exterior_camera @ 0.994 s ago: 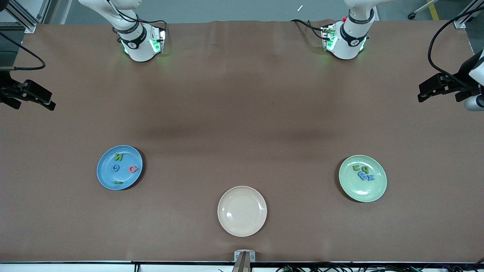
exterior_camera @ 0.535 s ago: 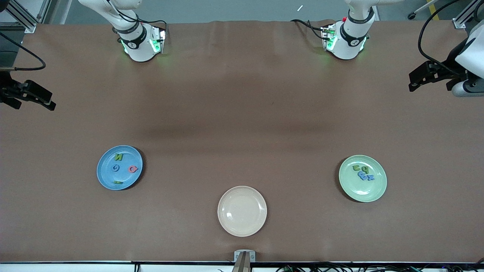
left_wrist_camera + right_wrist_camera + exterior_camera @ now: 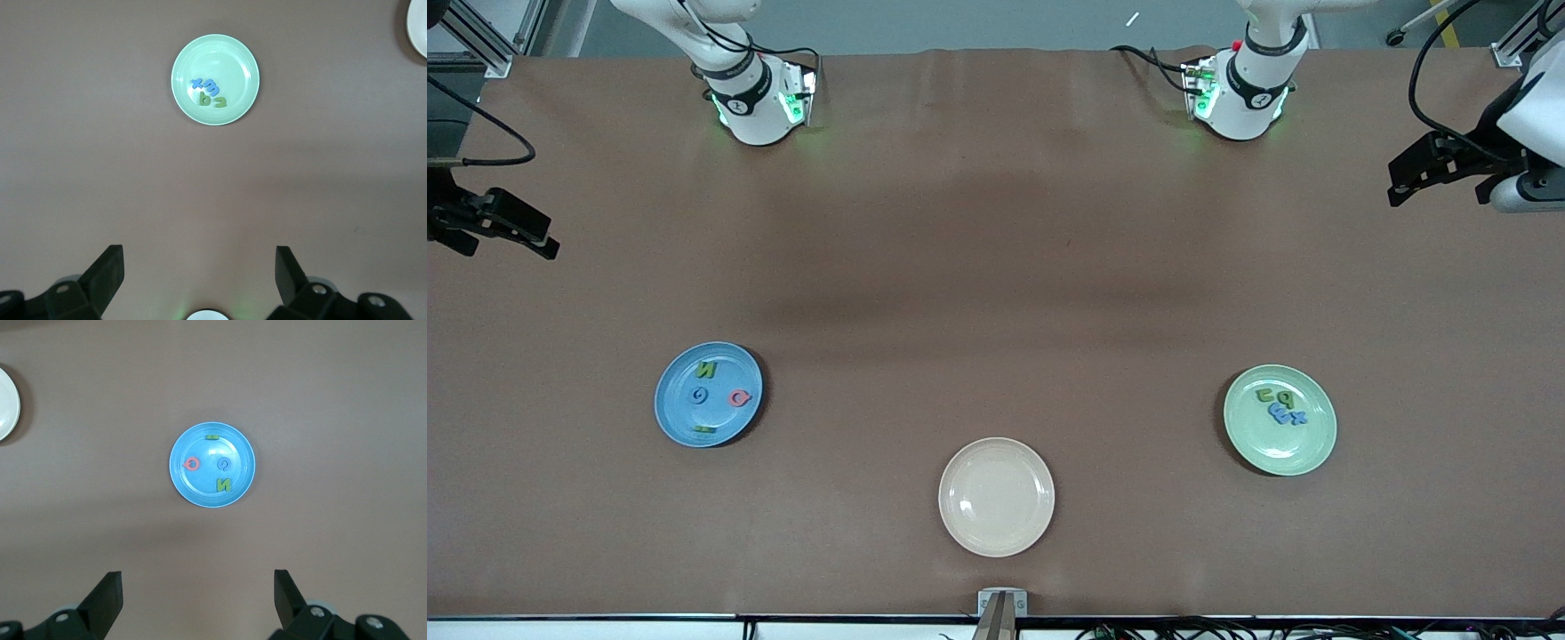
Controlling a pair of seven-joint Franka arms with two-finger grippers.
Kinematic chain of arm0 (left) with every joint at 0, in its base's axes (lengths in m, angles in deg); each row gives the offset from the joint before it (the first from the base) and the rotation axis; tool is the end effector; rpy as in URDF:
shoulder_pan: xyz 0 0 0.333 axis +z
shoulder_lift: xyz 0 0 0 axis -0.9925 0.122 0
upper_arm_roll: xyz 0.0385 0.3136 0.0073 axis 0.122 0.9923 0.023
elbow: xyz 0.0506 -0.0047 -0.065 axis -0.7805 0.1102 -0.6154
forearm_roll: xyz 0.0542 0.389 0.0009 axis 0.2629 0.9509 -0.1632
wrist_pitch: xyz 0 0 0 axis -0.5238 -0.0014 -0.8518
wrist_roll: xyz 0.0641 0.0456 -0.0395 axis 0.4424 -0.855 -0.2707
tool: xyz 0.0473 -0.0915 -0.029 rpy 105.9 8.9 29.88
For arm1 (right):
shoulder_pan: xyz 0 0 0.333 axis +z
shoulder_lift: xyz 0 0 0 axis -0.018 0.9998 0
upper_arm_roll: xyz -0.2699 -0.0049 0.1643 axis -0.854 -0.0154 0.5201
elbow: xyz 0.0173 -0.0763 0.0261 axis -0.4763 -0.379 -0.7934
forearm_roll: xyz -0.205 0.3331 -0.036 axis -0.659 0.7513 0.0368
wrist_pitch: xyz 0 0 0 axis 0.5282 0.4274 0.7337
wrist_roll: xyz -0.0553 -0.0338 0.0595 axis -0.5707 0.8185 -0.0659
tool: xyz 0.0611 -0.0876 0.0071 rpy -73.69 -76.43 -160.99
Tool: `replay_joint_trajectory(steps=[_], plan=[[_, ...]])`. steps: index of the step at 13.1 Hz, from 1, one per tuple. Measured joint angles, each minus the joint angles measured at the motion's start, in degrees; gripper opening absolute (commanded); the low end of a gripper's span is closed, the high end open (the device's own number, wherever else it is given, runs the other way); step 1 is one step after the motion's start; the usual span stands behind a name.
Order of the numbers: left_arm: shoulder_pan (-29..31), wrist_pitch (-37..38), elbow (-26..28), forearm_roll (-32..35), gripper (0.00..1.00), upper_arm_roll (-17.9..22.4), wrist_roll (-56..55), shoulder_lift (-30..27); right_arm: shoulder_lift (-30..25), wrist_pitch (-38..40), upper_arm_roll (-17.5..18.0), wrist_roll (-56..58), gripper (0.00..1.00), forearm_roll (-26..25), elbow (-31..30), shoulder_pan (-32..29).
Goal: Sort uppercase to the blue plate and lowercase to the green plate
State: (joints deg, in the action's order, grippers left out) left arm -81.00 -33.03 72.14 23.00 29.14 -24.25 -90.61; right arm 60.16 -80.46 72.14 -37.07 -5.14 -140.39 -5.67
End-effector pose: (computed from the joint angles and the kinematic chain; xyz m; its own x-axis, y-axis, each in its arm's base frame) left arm 0.5264 -0.0610 0.6654 0.9996 -0.0150 -0.0232 -0.0160 -0.9991 -0.0405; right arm 0.5617 -0.0076 0.6484 0.9972 -0.0618 0.0429 -0.0615 -0.9981 -0.0070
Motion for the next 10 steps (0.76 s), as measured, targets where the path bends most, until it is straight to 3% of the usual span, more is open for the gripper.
replay_joint_trajectory(steps=[10], plan=[[-0.16,-0.03,0.16,-1.68,1.00,0.11,0.00,-0.12,0.00,1.26,0.40,0.02,1.00,-0.01,0.01,0.03]])
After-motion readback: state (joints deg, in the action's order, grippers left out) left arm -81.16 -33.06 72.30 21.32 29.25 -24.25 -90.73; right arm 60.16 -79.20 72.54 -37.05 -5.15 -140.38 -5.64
